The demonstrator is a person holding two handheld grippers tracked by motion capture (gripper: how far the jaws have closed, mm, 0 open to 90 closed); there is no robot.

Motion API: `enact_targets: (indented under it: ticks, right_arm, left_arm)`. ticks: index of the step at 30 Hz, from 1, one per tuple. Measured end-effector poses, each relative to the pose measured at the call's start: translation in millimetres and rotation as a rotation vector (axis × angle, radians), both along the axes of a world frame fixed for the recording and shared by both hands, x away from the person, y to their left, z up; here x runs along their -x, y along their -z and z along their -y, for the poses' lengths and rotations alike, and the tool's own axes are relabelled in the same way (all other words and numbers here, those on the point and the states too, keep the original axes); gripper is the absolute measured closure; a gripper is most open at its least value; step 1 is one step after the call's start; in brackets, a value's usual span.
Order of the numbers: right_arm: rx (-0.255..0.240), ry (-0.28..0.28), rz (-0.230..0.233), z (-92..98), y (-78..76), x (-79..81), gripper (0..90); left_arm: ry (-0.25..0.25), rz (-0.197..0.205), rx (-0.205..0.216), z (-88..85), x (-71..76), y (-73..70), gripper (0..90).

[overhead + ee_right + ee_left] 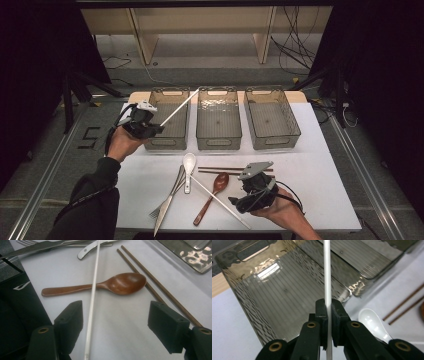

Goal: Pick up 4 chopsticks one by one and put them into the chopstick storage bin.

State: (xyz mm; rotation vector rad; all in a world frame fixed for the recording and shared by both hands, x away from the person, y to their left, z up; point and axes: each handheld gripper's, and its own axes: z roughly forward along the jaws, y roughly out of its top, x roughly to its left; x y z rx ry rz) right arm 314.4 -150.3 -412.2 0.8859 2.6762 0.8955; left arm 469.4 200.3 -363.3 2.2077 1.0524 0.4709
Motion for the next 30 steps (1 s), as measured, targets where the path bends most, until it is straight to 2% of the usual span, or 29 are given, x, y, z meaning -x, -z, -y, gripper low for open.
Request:
enact_targets:
  ticks: [8,15,30]
  right_arm:
    - [-0.006,0.004,-0.015,-0.8,0.5,-0.3,27.3]
    - [-0.010,0.006,-0.024,-0.3,1.3,-0.9,27.3]
    - [-0.007,-0.005,-0.026,-0.1,1.6,-1.7,27.4]
  left_arm:
    - [-0.056,0.004,0.013,-7.7,-26.8,4.1,84.8]
    - [-0.088,-0.014,0.004,-11.6,-44.5,12.6,84.8]
    - [-0.142,-0.038,0.011,-17.1,-60.8,21.7,84.7]
